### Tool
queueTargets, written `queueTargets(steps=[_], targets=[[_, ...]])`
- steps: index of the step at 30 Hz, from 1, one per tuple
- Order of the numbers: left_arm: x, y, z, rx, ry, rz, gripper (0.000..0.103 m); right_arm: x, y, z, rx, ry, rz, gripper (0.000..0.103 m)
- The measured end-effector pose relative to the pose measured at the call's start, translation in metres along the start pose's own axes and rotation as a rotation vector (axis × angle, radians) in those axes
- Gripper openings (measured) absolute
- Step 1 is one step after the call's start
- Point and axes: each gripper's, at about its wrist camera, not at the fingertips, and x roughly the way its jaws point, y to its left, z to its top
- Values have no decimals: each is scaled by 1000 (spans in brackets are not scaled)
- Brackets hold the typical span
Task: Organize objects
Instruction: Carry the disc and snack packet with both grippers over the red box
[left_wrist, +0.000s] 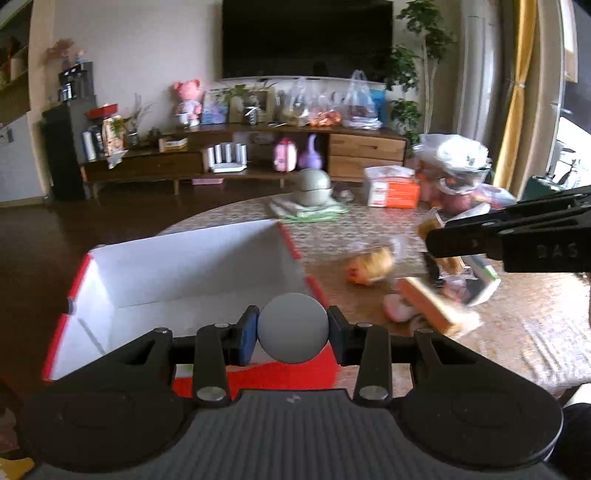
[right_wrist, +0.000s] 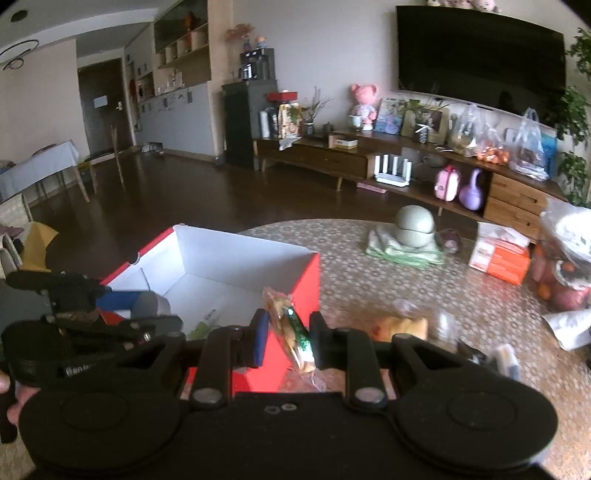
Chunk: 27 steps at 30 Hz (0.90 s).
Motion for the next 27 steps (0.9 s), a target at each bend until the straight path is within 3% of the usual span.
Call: queueTargets(steps=[10, 19, 27], targets=[[12, 72, 12, -10, 19, 107, 38, 58, 30, 22, -17, 56, 44, 23], [69, 111, 11, 0, 147, 154, 38, 112, 50, 24, -76, 128, 32, 23], [115, 117, 12, 59, 260, 160, 38, 156, 58, 13, -114, 218, -2, 23]])
